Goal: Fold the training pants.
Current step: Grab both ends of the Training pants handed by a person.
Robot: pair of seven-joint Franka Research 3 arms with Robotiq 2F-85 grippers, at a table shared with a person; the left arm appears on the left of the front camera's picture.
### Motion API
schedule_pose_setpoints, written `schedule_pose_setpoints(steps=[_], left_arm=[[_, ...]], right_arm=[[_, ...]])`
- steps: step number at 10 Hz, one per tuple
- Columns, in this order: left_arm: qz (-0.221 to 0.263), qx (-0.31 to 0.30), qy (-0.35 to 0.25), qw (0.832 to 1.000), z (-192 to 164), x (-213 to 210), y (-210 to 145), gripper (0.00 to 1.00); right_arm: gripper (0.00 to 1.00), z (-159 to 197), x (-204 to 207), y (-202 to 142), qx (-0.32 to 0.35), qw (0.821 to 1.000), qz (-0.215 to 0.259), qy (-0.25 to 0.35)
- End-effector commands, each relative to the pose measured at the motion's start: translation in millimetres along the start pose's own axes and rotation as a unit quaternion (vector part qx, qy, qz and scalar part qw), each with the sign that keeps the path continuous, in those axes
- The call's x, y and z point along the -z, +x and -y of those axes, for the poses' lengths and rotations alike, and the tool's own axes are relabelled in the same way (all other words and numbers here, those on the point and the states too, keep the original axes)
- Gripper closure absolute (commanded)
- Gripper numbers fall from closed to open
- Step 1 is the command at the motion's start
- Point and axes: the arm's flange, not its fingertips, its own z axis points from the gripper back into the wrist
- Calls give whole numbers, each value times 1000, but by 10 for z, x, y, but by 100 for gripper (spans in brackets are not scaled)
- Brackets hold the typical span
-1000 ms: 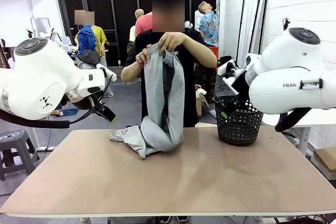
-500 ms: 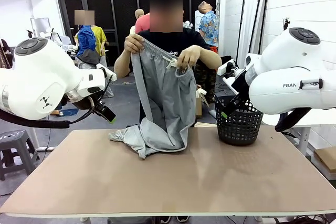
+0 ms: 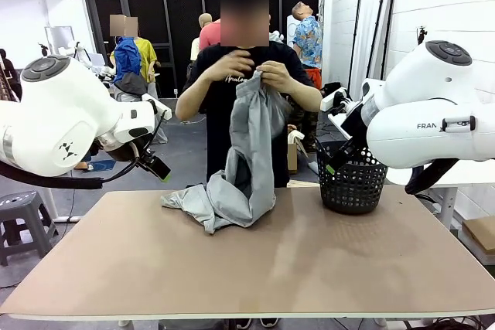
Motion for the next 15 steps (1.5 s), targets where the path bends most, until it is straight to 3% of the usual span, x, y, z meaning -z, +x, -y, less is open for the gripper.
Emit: schedule_pose_setpoints(steps=[1,15], left_arm=[[2,4,3,1000,-17,-1,2,0],[2,4,3,1000,-17,-1,2,0]], right_arm=[[0,-2,-1,1,-1,1000,0,0],[0,-2,-1,1,-1,1000,0,0]])
